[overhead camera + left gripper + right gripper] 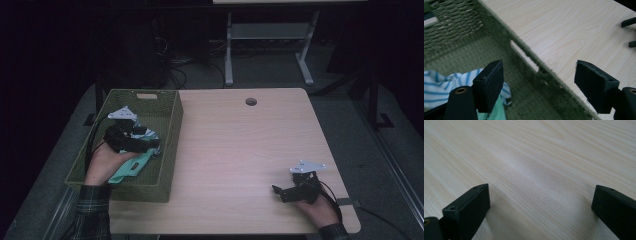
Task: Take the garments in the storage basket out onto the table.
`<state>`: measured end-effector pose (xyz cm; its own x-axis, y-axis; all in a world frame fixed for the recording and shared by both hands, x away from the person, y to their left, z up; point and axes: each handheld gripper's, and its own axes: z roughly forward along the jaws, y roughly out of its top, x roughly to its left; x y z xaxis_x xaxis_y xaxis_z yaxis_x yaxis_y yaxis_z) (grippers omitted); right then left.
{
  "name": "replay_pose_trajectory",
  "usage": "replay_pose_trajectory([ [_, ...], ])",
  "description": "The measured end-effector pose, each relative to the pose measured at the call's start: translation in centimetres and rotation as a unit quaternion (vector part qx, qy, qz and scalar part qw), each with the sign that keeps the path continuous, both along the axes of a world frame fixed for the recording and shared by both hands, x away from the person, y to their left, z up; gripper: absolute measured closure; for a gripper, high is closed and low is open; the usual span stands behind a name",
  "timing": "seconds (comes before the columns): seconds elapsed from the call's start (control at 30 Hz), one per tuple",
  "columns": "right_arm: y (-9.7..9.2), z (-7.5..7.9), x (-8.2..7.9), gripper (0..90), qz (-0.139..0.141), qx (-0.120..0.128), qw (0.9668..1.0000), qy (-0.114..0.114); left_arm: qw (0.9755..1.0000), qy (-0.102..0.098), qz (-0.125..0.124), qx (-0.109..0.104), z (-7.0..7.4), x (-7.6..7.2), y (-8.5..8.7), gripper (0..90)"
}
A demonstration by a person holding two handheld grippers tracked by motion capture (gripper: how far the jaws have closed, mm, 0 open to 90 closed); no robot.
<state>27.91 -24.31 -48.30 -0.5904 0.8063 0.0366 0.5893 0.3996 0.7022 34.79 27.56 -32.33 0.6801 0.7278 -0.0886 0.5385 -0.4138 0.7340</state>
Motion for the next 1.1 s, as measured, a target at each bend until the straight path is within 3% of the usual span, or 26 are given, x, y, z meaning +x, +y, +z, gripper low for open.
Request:
replay_pose_trajectory([
  [0.6, 0.0, 0.0, 0.0, 1.4, 0.001, -0.001, 1.0, -0.002, 0.9989, 0.001, 0.041, 0.021, -0.8, 0.2, 4.3, 32.1],
  [0.97, 0.0, 0.0, 0.0, 1.4, 0.001, -0.001, 1.0, -0.001, 0.9977, 0.001, 0.053, 0.043, -1.6, 0.5, 5.3, 36.2],
  [1.1, 0.0, 0.0, 0.0, 1.4, 0.001, -0.001, 1.0, -0.001, 0.9964, 0.005, 0.057, 0.062, -2.0, 0.8, 5.4, 37.3],
])
